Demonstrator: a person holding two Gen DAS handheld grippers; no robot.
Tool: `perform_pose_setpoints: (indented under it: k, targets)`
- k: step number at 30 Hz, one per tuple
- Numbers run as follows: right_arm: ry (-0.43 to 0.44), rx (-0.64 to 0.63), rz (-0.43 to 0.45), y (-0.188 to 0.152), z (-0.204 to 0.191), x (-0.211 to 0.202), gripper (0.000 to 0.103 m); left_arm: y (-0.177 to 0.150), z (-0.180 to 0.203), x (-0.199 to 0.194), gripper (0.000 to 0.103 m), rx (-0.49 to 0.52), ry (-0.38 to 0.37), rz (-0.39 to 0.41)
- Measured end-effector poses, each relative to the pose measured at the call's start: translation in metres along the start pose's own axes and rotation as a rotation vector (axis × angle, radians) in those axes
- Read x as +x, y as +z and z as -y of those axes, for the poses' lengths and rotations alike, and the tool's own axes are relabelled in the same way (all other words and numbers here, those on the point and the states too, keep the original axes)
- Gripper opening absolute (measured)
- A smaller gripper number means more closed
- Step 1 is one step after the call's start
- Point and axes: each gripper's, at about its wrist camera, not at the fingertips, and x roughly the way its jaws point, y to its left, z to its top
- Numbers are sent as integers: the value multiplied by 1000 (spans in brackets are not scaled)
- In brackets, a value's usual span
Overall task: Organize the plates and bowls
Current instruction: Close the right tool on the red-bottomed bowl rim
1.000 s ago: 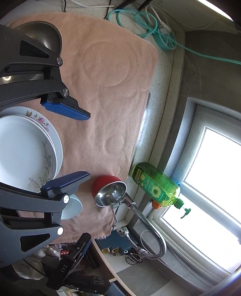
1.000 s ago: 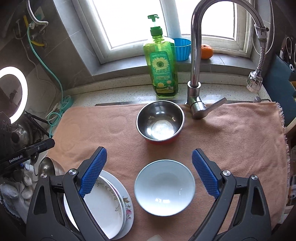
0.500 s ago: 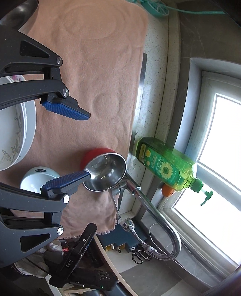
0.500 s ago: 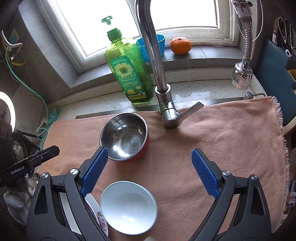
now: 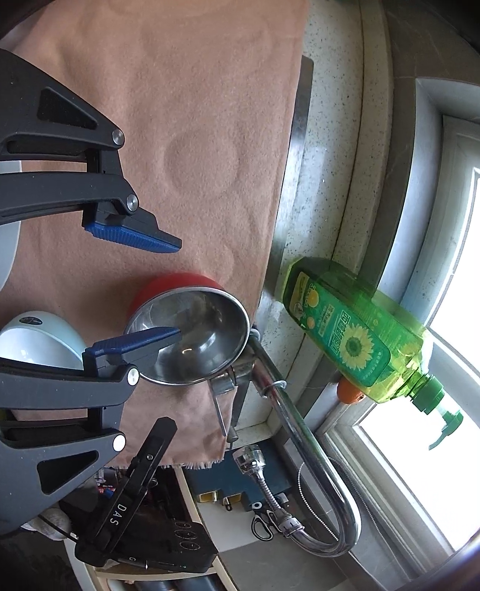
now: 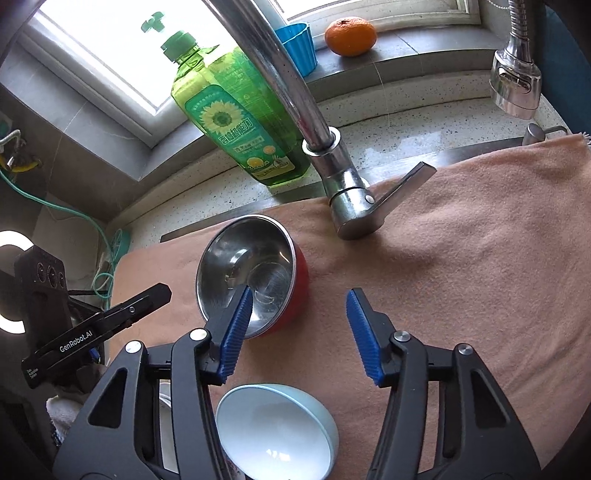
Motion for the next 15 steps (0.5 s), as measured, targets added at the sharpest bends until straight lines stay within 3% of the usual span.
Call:
perform_pose_setpoints:
  k: [5, 12, 15]
  targets:
    - [9, 11, -21, 6, 0, 13, 41, 8, 0, 11, 36, -6, 2, -14]
    - [19, 24, -55, 9, 2, 28, 29, 12, -9, 27, 22, -49, -23, -52]
    - [23, 28, -58, 11, 3, 30, 27, 13, -10, 30, 21, -58, -29, -54]
